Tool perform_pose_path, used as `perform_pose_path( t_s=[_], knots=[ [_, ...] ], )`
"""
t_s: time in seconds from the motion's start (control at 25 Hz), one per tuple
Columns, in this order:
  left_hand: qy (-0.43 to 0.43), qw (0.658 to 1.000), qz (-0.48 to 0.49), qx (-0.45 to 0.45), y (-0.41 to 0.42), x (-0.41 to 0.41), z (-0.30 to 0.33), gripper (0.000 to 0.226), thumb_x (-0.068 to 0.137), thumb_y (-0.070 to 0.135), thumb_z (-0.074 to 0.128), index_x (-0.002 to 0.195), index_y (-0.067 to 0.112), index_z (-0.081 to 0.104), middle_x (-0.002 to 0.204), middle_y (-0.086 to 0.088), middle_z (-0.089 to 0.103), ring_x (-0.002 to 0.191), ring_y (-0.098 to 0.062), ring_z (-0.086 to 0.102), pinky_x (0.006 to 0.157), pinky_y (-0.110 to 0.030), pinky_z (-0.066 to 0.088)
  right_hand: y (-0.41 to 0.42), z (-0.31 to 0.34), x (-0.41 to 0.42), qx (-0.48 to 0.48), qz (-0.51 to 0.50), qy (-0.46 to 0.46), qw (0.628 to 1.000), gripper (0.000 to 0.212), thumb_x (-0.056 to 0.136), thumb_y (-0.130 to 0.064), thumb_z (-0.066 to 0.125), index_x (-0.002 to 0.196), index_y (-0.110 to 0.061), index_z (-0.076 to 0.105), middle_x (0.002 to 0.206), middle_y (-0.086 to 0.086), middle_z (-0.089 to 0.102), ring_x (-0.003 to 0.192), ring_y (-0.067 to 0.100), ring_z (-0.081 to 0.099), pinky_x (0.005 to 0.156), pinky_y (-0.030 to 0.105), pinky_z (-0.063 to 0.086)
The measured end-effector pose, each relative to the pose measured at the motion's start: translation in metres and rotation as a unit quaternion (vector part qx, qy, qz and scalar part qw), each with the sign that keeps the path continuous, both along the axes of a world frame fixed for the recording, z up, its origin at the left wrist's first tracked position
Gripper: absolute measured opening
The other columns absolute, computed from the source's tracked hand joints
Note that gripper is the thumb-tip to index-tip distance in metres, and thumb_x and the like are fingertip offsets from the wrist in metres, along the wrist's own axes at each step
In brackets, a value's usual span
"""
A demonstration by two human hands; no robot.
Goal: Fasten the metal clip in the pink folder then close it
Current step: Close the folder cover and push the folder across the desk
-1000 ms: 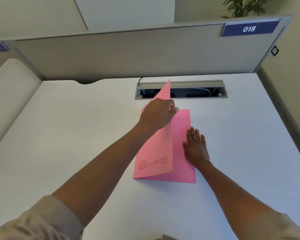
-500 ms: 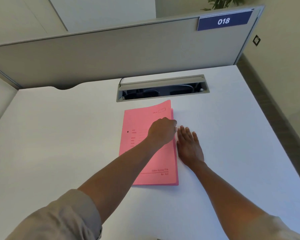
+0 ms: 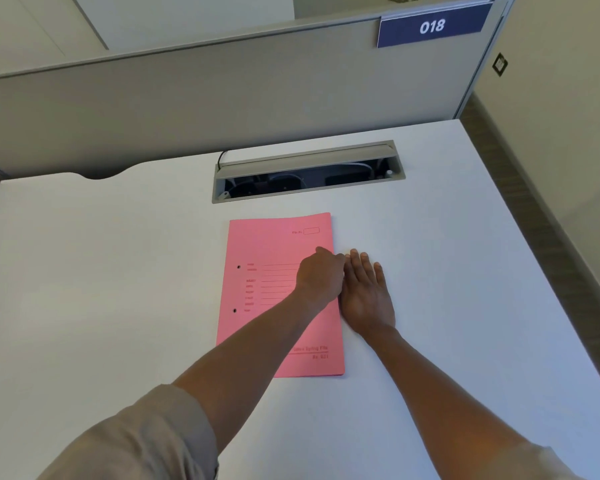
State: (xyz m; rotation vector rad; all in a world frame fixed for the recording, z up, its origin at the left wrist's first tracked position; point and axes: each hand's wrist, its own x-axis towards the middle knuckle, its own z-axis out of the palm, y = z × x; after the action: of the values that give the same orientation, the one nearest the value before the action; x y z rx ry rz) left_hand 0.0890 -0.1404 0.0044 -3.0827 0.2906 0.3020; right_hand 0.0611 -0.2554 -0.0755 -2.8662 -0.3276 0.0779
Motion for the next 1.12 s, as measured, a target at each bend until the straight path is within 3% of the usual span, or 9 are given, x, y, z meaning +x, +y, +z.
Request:
perform_pose_path(
  t_s=[0.36, 0.68, 0.84, 0.92, 1.04, 1.12],
  knots=[
    [-0.022, 0.999, -0.003, -0.028, 0.001, -0.006, -0.007, 0.032, 0.103, 0.025, 0.042, 0.131, 0.017, 0.057, 0.102, -0.012, 0.061, 0.082, -0.032, 0.067, 0.066, -0.037, 0.049, -0.001, -0.003, 0.002, -0.001, 0.000, 0.006, 1.000, 0.055, 0.105, -0.031, 0.016, 0.158, -0.016, 0.015, 0.167, 0.007, 0.013, 0.155, 0.024, 0.006, 0.126, 0.043, 0.003],
    [-0.015, 0.998, 0.029, -0.046, 0.029, -0.022, -0.001, 0.025, 0.100, 0.019, 0.044, 0.121, 0.015, 0.057, 0.098, -0.004, 0.065, 0.085, -0.025, 0.066, 0.065, -0.034, 0.045, -0.003, 0.000, 0.000, -0.009, 0.000, 0.017, 1.000, 0.059, 0.103, -0.027, 0.026, 0.158, -0.011, 0.013, 0.168, 0.007, 0.010, 0.155, 0.024, 0.004, 0.126, 0.042, 0.002],
    [-0.016, 0.996, 0.068, -0.062, 0.065, -0.035, -0.004, 0.032, 0.098, 0.015, 0.044, 0.128, 0.014, 0.053, 0.112, -0.005, 0.061, 0.097, -0.024, 0.063, 0.076, -0.036, 0.048, 0.001, 0.004, 0.001, -0.014, -0.008, 0.037, 0.999, 0.059, 0.104, -0.029, 0.022, 0.158, -0.012, 0.008, 0.168, 0.007, 0.005, 0.155, 0.023, -0.001, 0.126, 0.043, 0.000],
    [-0.017, 0.994, 0.089, -0.059, 0.087, -0.044, -0.008, 0.037, 0.097, 0.015, 0.046, 0.134, 0.014, 0.050, 0.127, -0.006, 0.057, 0.111, -0.025, 0.060, 0.092, -0.038, 0.051, 0.007, 0.007, 0.001, -0.004, -0.021, 0.056, 0.998, 0.060, 0.104, -0.033, 0.021, 0.158, -0.012, 0.006, 0.168, 0.007, 0.002, 0.155, 0.023, -0.004, 0.126, 0.044, -0.001],
    [0.001, 0.991, 0.133, -0.036, 0.115, -0.057, -0.013, 0.049, 0.098, 0.015, 0.047, 0.146, 0.017, 0.041, 0.154, -0.011, 0.040, 0.141, -0.031, 0.041, 0.118, -0.047, 0.033, 0.016, 0.011, -0.003, 0.027, -0.043, 0.081, 0.995, 0.065, 0.104, -0.044, 0.020, 0.158, -0.012, 0.002, 0.168, 0.007, -0.002, 0.155, 0.024, -0.008, 0.125, 0.043, -0.006],
    [0.002, 0.987, 0.156, -0.025, 0.129, -0.064, -0.013, 0.051, 0.099, 0.019, 0.044, 0.149, 0.019, 0.036, 0.159, -0.011, 0.033, 0.145, -0.032, 0.034, 0.121, -0.050, 0.025, 0.024, 0.014, -0.006, 0.037, -0.042, 0.087, 0.995, 0.069, 0.103, -0.048, 0.023, 0.158, -0.012, 0.002, 0.168, 0.008, 0.000, 0.155, 0.025, -0.007, 0.126, 0.043, -0.006]
  ],
)
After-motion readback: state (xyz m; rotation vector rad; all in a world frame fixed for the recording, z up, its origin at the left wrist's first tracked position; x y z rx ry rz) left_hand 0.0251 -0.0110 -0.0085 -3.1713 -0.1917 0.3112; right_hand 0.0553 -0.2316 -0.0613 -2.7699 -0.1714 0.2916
